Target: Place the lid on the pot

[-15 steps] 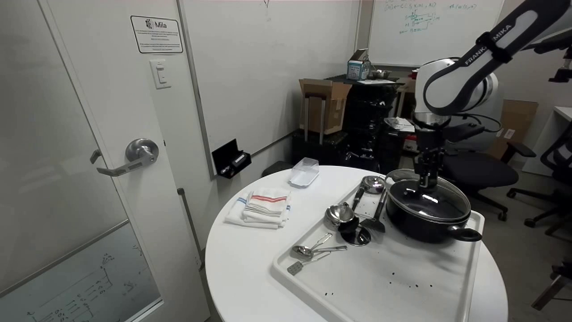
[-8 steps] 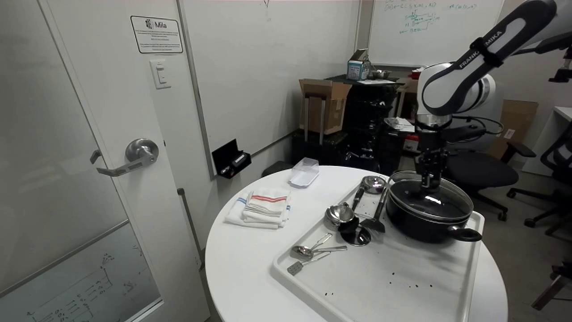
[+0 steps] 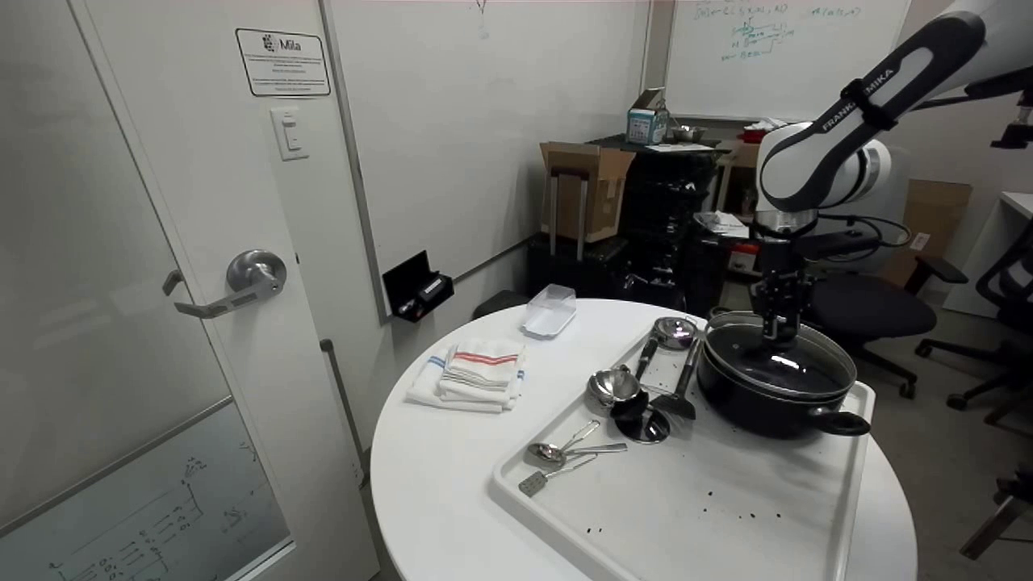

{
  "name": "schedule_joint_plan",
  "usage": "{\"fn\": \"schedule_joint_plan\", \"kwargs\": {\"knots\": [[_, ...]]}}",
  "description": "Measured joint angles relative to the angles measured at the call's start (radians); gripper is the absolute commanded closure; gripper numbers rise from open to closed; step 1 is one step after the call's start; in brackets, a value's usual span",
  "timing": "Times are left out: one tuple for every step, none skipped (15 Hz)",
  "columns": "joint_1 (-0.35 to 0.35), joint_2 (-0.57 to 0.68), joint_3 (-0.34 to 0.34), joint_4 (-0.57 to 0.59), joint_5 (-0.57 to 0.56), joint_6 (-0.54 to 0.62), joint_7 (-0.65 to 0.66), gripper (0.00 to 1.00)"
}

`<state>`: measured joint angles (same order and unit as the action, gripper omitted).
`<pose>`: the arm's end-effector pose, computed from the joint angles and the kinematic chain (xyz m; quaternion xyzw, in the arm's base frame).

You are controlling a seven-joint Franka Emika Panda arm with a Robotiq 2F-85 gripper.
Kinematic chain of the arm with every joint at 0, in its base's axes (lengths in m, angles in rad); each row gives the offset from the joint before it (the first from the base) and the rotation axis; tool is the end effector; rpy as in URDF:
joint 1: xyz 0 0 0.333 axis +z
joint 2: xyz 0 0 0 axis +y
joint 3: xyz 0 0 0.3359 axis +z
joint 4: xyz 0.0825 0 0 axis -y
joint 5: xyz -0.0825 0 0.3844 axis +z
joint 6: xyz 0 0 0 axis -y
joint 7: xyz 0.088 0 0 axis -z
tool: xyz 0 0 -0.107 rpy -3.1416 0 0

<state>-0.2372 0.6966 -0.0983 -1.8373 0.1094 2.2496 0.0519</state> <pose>0.5882 -0.1995 0.1436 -0.9648 0.2230 0.1370 0.0242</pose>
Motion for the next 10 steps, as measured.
{"fn": "schedule_joint_plan", "kwargs": {"knots": [[-0.002, 0.005, 0.000, 0.006, 0.003, -0.001, 0.004, 0.74], [-0.003, 0.010, 0.000, 0.012, 0.006, -0.001, 0.007, 0.74], [-0.004, 0.015, 0.000, 0.017, 0.007, -0.001, 0.009, 0.74], [-0.004, 0.019, 0.000, 0.021, 0.008, -0.001, 0.011, 0.74], [-0.004, 0.023, 0.000, 0.024, 0.009, -0.001, 0.012, 0.74], [-0.004, 0.026, 0.000, 0.027, 0.009, -0.001, 0.013, 0.74], [-0.004, 0.029, 0.000, 0.030, 0.009, -0.002, 0.014, 0.74], [-0.004, 0.034, 0.000, 0.034, 0.010, -0.002, 0.015, 0.74], [-0.004, 0.038, 0.000, 0.037, 0.010, -0.002, 0.015, 0.74], [-0.004, 0.040, 0.000, 0.038, 0.010, -0.003, 0.016, 0.74]]}}
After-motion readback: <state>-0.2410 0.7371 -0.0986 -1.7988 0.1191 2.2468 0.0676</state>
